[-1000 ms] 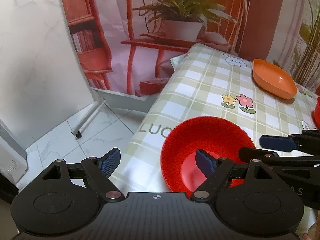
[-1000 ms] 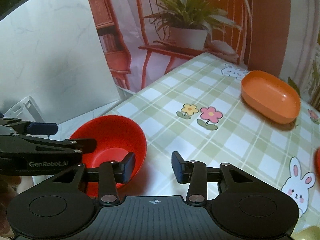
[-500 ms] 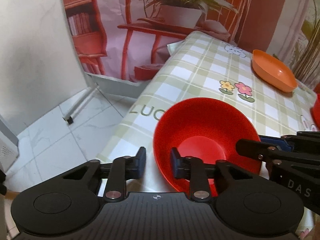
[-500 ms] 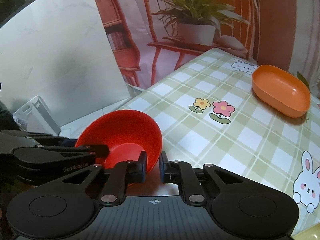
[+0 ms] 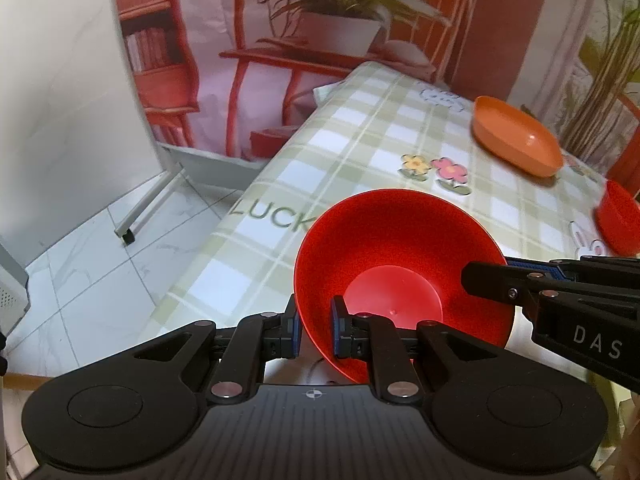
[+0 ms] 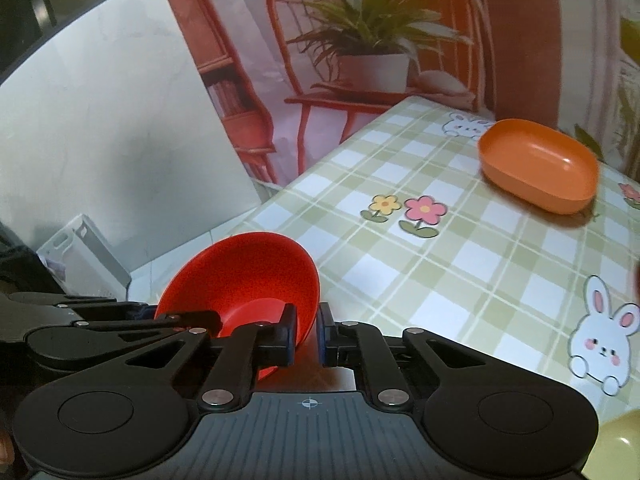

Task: Organize plates and bowls

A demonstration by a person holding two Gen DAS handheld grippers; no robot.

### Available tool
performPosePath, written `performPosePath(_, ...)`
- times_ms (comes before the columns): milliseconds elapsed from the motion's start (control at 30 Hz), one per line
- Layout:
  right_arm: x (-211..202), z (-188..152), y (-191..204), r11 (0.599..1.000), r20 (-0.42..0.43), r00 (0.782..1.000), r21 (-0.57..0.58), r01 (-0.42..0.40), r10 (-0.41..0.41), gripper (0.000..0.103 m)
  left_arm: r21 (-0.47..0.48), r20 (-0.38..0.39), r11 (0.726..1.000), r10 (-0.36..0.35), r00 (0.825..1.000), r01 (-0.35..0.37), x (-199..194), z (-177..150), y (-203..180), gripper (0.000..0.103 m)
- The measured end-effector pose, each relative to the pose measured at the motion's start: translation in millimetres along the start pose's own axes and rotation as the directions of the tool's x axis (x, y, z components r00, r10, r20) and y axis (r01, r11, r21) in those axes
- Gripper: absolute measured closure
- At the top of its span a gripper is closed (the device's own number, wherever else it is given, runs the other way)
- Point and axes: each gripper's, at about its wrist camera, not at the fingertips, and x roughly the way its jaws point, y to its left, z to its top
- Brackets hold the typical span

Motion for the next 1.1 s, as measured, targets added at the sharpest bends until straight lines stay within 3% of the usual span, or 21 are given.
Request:
performPosePath(433, -71.8, -6.3, -55.5, 0.991, 0.122, 0.991, 0.132, 0.032, -0.049, 0.094, 0.128, 0.074, 0.990, -0.064, 0.995, 0.054, -41.4, 11.0, -67.4, 0.088)
performPosePath(667, -115.8, -23.1, -99.5, 0.974, 0.186, 0.978, 0.218, 0.052, -0.094, 0.094, 0.207, 0.099, 0.975, -0.102, 0.990, 0.080, -61.9, 5.6, -124.2, 0.088)
performPosePath(867, -161.7, -41.7, -145.7, 0.952, 0.250, 0.956, 0.297, 0.074, -0.153, 0.095, 0.285, 0.117, 0.950, -0.165, 0.979, 0.126, -77.6, 0.0, -185.3, 0.087)
performPosePath(1100, -204.9, -65.8, -207.5, 0.908, 0.286, 0.923, 0.399, 0.130, -0.258, 0.095, 0.384, 0.113, 0.903, -0.250, 0.962, 0.190, -86.2, -7.2, -261.7, 0.087)
